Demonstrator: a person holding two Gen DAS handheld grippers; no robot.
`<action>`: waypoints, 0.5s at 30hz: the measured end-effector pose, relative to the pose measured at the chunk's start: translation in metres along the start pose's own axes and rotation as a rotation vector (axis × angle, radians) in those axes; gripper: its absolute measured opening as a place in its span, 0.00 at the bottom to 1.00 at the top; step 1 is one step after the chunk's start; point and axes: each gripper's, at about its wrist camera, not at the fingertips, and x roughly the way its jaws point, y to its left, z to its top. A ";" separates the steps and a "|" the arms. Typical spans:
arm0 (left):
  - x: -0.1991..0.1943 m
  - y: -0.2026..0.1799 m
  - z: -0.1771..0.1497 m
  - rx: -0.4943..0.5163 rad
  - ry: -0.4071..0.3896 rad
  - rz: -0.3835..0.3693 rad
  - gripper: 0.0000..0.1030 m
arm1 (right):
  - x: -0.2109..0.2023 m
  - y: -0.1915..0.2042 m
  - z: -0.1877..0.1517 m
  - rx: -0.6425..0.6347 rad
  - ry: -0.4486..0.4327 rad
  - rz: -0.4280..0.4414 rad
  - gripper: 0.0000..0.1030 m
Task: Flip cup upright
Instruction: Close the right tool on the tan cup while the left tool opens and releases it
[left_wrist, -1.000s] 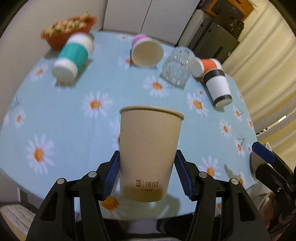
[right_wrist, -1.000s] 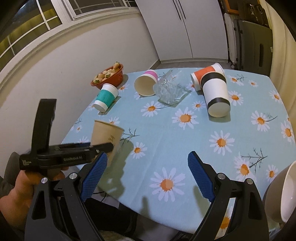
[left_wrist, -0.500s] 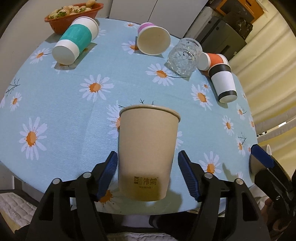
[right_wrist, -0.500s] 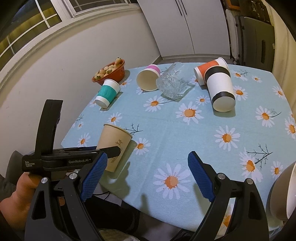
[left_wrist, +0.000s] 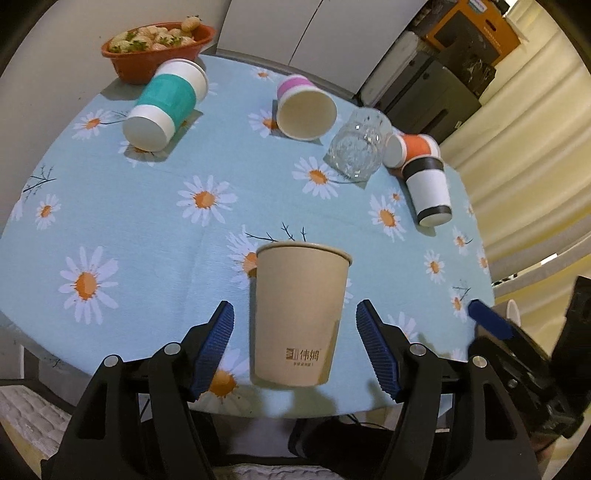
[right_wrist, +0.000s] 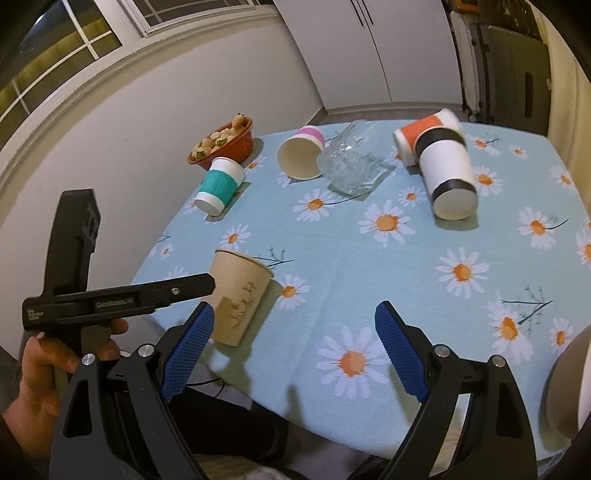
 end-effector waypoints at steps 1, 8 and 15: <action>-0.003 0.002 -0.001 -0.003 -0.003 -0.004 0.65 | 0.004 0.003 0.002 0.006 0.014 0.009 0.85; -0.030 0.025 -0.011 -0.036 -0.027 -0.053 0.65 | 0.046 0.024 0.019 0.091 0.128 0.106 0.85; -0.051 0.046 -0.021 -0.029 -0.049 -0.086 0.65 | 0.089 0.035 0.028 0.217 0.238 0.127 0.85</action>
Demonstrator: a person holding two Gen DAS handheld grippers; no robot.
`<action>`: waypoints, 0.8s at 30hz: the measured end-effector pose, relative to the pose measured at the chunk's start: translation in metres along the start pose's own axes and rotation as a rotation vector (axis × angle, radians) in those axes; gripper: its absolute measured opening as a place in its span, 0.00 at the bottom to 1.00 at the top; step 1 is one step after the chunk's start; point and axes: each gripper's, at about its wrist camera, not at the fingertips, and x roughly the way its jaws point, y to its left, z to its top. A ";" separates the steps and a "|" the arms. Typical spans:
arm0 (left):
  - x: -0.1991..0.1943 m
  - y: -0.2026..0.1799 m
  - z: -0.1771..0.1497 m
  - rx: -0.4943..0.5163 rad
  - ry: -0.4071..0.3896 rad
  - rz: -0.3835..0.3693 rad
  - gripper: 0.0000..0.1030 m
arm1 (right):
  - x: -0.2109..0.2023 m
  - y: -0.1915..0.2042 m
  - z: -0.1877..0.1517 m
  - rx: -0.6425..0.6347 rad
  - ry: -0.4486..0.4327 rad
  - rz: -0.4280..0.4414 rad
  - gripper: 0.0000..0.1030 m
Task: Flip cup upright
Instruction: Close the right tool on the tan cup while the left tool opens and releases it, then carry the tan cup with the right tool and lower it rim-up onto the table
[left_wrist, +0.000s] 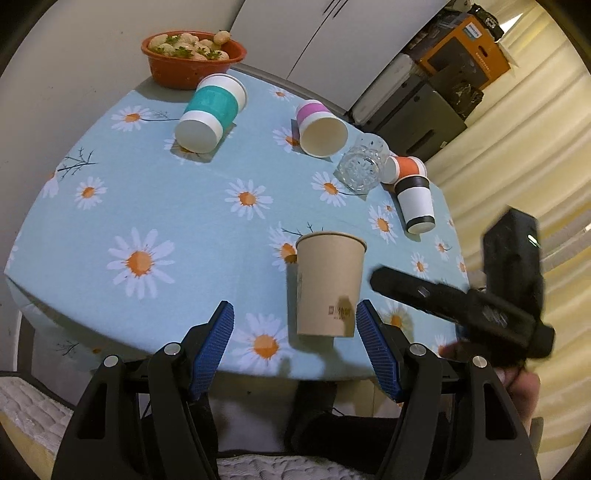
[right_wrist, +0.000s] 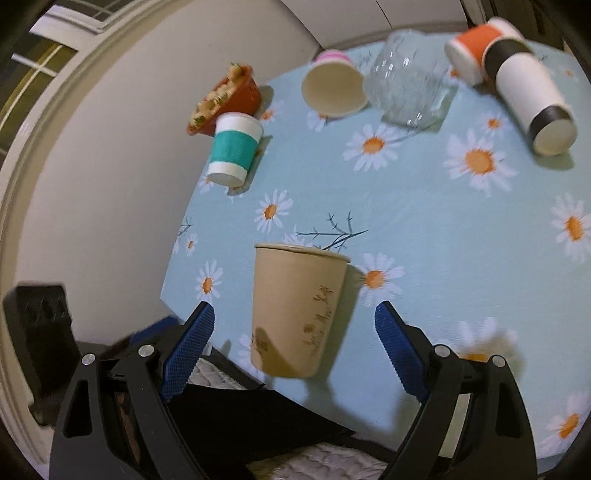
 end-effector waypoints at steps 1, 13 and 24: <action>-0.002 0.002 -0.002 0.003 -0.004 -0.005 0.65 | 0.006 0.002 0.003 0.009 0.018 -0.010 0.85; -0.004 0.025 -0.012 -0.034 -0.023 -0.029 0.65 | 0.042 0.011 0.017 0.024 0.130 -0.145 0.62; -0.006 0.018 -0.013 -0.014 -0.050 0.001 0.65 | 0.014 0.014 0.012 -0.039 0.048 -0.154 0.60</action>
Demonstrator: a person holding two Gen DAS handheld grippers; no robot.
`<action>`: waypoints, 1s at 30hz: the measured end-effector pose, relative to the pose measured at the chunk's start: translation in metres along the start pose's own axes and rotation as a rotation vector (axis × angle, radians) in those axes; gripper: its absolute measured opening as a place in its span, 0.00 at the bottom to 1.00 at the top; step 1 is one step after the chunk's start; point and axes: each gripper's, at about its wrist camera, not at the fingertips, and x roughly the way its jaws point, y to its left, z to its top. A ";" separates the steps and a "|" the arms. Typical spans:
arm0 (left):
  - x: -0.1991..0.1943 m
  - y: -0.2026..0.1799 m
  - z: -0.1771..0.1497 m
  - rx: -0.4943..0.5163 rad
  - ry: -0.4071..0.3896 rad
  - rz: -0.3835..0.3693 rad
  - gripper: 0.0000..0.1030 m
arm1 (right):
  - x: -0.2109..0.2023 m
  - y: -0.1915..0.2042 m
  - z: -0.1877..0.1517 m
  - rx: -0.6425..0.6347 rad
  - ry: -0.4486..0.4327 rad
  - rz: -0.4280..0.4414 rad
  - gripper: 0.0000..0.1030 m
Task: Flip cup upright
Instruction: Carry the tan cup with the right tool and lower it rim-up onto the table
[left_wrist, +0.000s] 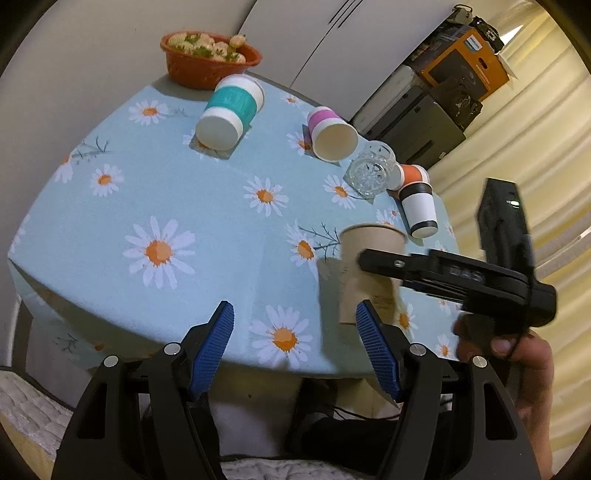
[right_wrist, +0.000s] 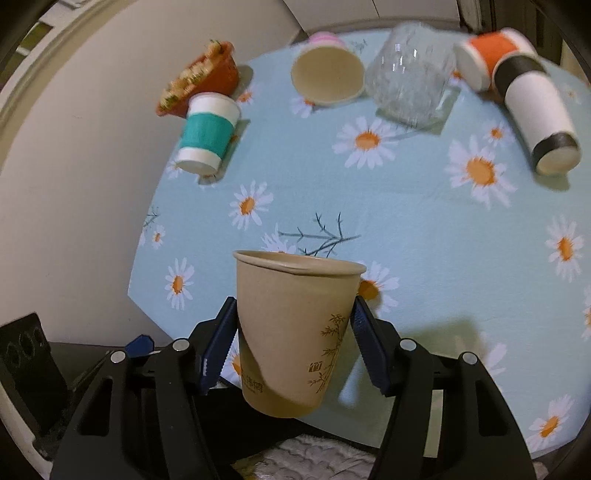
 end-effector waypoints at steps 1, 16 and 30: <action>-0.001 -0.004 0.000 0.019 -0.015 0.022 0.65 | -0.007 0.001 -0.002 -0.018 -0.026 -0.001 0.60; 0.008 -0.018 -0.001 0.049 -0.067 0.049 0.65 | -0.064 -0.007 -0.066 -0.135 -0.545 -0.014 0.60; 0.012 -0.005 0.007 0.027 -0.168 0.072 0.65 | -0.039 0.015 -0.095 -0.271 -0.802 -0.218 0.60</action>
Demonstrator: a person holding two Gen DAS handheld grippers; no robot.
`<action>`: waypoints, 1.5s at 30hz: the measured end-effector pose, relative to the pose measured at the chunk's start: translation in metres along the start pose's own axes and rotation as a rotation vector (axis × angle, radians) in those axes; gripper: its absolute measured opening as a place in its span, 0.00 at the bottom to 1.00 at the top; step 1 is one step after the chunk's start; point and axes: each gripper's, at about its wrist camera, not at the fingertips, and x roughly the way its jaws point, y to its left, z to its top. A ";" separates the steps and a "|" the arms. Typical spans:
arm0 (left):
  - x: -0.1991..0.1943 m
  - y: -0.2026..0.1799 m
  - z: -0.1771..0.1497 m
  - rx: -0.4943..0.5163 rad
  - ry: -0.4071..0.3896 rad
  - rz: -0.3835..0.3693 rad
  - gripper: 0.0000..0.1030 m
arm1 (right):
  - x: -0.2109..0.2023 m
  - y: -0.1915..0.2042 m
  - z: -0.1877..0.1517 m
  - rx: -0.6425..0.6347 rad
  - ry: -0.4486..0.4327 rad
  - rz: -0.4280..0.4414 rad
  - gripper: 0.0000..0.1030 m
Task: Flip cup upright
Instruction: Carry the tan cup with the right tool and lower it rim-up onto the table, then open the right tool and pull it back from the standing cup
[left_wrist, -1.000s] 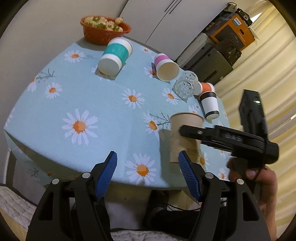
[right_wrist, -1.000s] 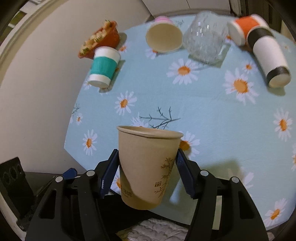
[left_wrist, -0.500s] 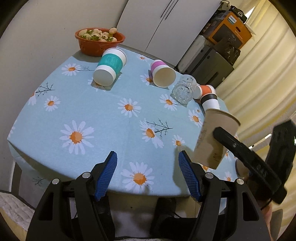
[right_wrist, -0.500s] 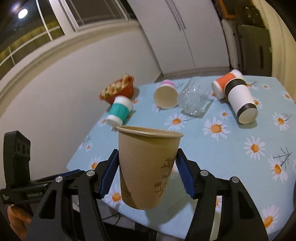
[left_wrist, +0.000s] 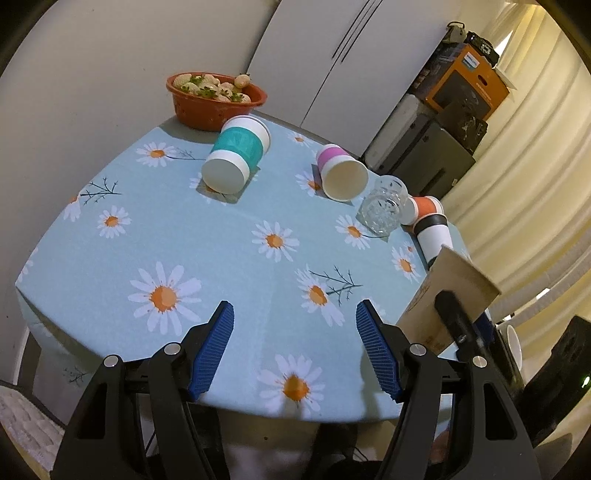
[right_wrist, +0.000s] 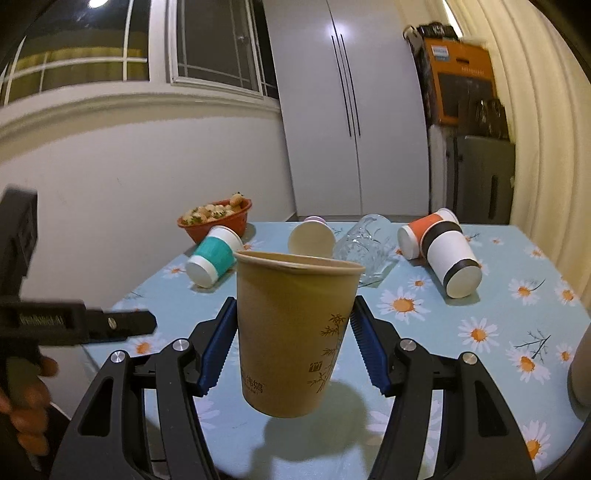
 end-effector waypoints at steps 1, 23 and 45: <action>0.001 0.001 0.000 0.001 -0.004 0.003 0.65 | 0.003 0.002 -0.005 -0.016 -0.003 -0.013 0.60; 0.016 0.016 -0.011 -0.002 -0.008 0.028 0.65 | 0.013 0.012 -0.055 -0.170 -0.093 -0.153 0.61; 0.016 0.014 -0.011 0.032 -0.027 0.063 0.65 | -0.008 0.011 -0.052 -0.129 -0.030 -0.134 0.92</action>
